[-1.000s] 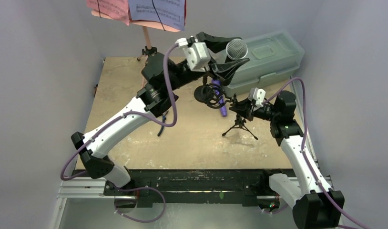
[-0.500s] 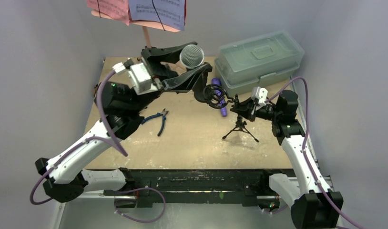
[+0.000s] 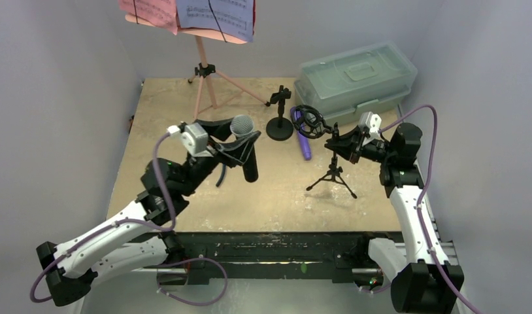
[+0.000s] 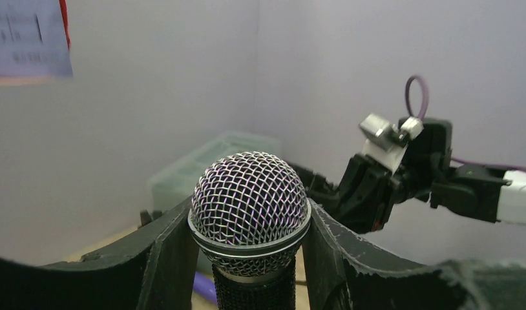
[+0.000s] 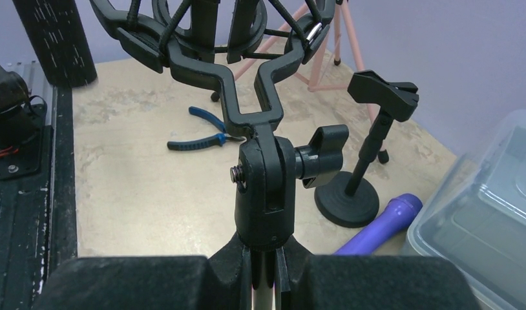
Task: Pack up the instrument practice props
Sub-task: Place the microphone at the center of the board.
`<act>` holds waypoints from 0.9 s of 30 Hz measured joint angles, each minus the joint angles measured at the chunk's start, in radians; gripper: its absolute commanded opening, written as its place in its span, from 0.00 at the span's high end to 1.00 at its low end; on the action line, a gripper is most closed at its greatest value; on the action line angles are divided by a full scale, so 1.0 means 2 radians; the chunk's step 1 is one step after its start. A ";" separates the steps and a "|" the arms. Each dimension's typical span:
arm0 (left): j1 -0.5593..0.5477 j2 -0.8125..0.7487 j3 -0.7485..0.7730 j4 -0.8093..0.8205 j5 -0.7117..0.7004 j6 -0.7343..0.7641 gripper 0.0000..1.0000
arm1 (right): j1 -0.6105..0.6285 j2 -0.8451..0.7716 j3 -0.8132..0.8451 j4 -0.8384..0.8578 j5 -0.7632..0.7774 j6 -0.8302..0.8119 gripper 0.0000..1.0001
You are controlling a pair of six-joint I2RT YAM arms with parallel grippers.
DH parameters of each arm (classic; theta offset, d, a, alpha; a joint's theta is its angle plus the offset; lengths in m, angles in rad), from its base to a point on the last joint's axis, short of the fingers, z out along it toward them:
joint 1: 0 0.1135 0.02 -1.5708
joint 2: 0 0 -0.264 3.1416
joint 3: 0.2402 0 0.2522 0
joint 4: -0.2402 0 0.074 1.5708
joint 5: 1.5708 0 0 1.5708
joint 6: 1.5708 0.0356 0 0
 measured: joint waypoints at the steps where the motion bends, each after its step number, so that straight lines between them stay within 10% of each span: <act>1: 0.000 0.002 -0.021 0.004 -0.009 -0.013 1.00 | -0.002 0.000 0.000 0.001 0.000 0.002 1.00; 9: 0.002 0.083 -0.123 0.054 -0.056 -0.113 1.00 | -0.009 0.000 0.000 0.004 -0.005 0.007 1.00; 27: 0.112 0.344 -0.078 0.149 -0.030 -0.369 1.00 | -0.010 0.000 0.000 0.010 -0.012 0.006 1.00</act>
